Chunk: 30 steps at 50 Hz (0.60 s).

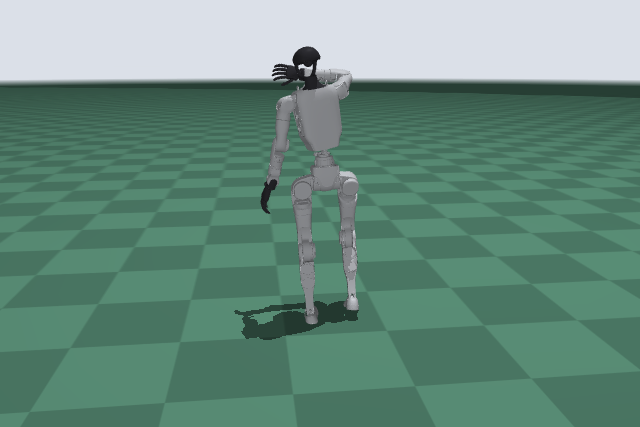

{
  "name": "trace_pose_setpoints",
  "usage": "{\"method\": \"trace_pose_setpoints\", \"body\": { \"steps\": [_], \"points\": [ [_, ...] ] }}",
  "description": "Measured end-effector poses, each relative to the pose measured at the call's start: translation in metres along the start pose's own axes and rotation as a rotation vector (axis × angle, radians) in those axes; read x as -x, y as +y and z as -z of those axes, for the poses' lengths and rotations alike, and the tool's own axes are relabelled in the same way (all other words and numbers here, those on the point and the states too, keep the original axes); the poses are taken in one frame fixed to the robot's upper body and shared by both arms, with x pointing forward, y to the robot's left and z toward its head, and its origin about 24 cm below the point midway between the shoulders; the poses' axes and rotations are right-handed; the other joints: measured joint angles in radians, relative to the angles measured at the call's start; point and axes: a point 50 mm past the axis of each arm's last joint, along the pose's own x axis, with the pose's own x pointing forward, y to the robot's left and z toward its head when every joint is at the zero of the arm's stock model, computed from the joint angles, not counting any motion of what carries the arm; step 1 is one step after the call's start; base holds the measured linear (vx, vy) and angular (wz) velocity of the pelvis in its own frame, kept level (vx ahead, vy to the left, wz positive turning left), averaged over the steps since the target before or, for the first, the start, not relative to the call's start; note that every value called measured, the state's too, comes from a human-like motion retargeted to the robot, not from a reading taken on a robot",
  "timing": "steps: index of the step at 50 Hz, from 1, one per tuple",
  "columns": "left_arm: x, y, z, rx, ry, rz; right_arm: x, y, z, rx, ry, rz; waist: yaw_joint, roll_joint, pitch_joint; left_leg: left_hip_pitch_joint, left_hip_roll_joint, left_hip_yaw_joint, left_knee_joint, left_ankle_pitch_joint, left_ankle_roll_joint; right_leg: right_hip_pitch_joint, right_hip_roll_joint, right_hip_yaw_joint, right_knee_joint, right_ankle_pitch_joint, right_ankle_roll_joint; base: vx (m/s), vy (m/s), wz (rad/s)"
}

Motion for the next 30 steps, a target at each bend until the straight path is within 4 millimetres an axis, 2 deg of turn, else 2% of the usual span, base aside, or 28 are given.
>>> {"method": "trace_pose_setpoints", "body": {
  "steps": [2, 5, 7, 10, 12, 14, 18, 20, 22, 23, 25, 27, 30],
  "points": [
    [-0.002, 0.01, -0.001, -0.009, 0.005, -0.082, -0.004, 0.009, -0.001, 0.058, -0.063, -0.035, -0.002, -0.007, -0.005, -0.005, 0.001, -0.031, 0.002, -0.002, -0.005, -0.053, -0.016, -0.034, -0.04, 0.02, 0.002, 0.17, -0.02, 0.83],
    [-0.004, 0.019, -0.008, 0.011, -0.025, -0.117, -0.008, 0.033, 0.003, 0.127, -0.125, -0.155, -0.008, -0.028, -0.004, -0.008, -0.009, -0.075, 0.002, -0.004, -0.006, -0.107, -0.036, -0.059, -0.192, 0.103, 0.023, 0.19, -0.04, 0.82],
    [-0.005, 0.034, -0.012, 0.022, -0.055, -0.158, -0.006, 0.048, 0.013, 0.167, -0.107, -0.236, -0.018, -0.068, 0.006, 0.001, -0.024, -0.104, -0.001, -0.009, -0.004, -0.123, -0.047, -0.047, -0.335, 0.198, 0.054, 0.23, -0.06, 0.83],
    [-0.006, 0.058, -0.019, 0.005, -0.105, -0.212, 0.011, 0.08, 0.028, 0.205, -0.052, -0.408, -0.025, -0.136, 0.03, 0.032, -0.053, -0.15, -0.007, -0.02, 0.0, -0.127, -0.078, -0.011, -0.546, 0.366, 0.117, 0.28, -0.09, 0.9],
    [-0.005, 0.067, -0.023, -0.029, -0.136, -0.221, 0.034, 0.104, 0.039, 0.216, -0.001, -0.548, -0.011, -0.163, 0.058, 0.073, -0.063, -0.183, -0.011, -0.035, -0.005, -0.119, -0.103, -0.004, -0.647, 0.454, 0.167, 0.35, -0.16, 0.83],
    [-0.005, 0.079, -0.03, -0.054, -0.162, -0.245, 0.064, 0.125, 0.05, 0.235, 0.063, -0.7, 0.016, -0.175, 0.078, 0.101, -0.039, -0.2, -0.006, -0.061, -0.021, -0.107, -0.095, -0.02, -0.751, 0.509, 0.173, 0.37, -0.3, 0.5],
    [-0.006, 0.091, -0.042, -0.081, -0.193, -0.266, 0.14, 0.151, 0.07, 0.259, 0.214, -0.996, 0.075, -0.166, 0.103, 0.147, 0.007, -0.229, 0.006, -0.112, -0.048, -0.088, -0.092, -0.103, -0.835, 0.43, 0.173, 0.43, -0.26, 0.44],
    [-0.006, 0.085, -0.04, -0.074, -0.188, -0.252, 0.178, 0.153, 0.077, 0.274, 0.275, -1.124, 0.094, -0.146, 0.099, 0.165, 0.014, -0.24, 0.01, -0.13, -0.042, -0.07, -0.109, -0.147, -0.831, 0.384, 0.173, 0.5, -0.15, 0.49],
    [-0.006, 0.078, -0.035, -0.072, -0.175, -0.231, 0.212, 0.151, 0.082, 0.291, 0.337, -1.232, 0.103, -0.126, 0.092, 0.181, 0.013, -0.247, 0.02, -0.137, -0.029, -0.048, -0.139, -0.206, -0.801, 0.388, 0.173, 0.54, -0.15, 0.49],
    [-0.006, 0.073, -0.03, -0.074, -0.163, -0.216, 0.226, 0.148, 0.085, 0.299, 0.366, -1.27, 0.108, -0.114, 0.087, 0.191, 0.012, -0.246, 0.027, -0.139, -0.023, -0.046, -0.155, -0.237, -0.768, 0.399, 0.173, 0.56, -0.19, 0.57],
    [-0.006, 0.076, -0.028, -0.072, -0.152, -0.215, 0.254, 0.144, 0.091, 0.314, 0.45, -1.328, 0.084, -0.111, 0.087, 0.196, 0.012, -0.265, 0.057, -0.132, -0.022, 0.01, -0.174, -0.291, -0.813, 0.488, 0.173, 0.56, -0.24, 0.75],
    [-0.005, 0.072, -0.013, -0.05, -0.109, -0.205, 0.268, 0.138, 0.096, 0.337, 0.495, -1.347, 0.07, -0.088, 0.084, 0.219, 0.023, -0.262, 0.084, -0.104, -0.034, 0.054, -0.164, -0.301, -0.823, 0.535, 0.173, 0.6, -0.31, 0.31],
    [0.0, 0.061, 0.015, 0.014, -0.031, -0.189, 0.283, 0.13, 0.101, 0.366, 0.542, -1.371, 0.033, -0.052, 0.07, 0.234, 0.025, -0.272, 0.149, -0.029, -0.045, 0.112, -0.159, -0.299, -0.81, 0.499, 0.173, 0.61, -0.21, 0.11]
  ]
}}
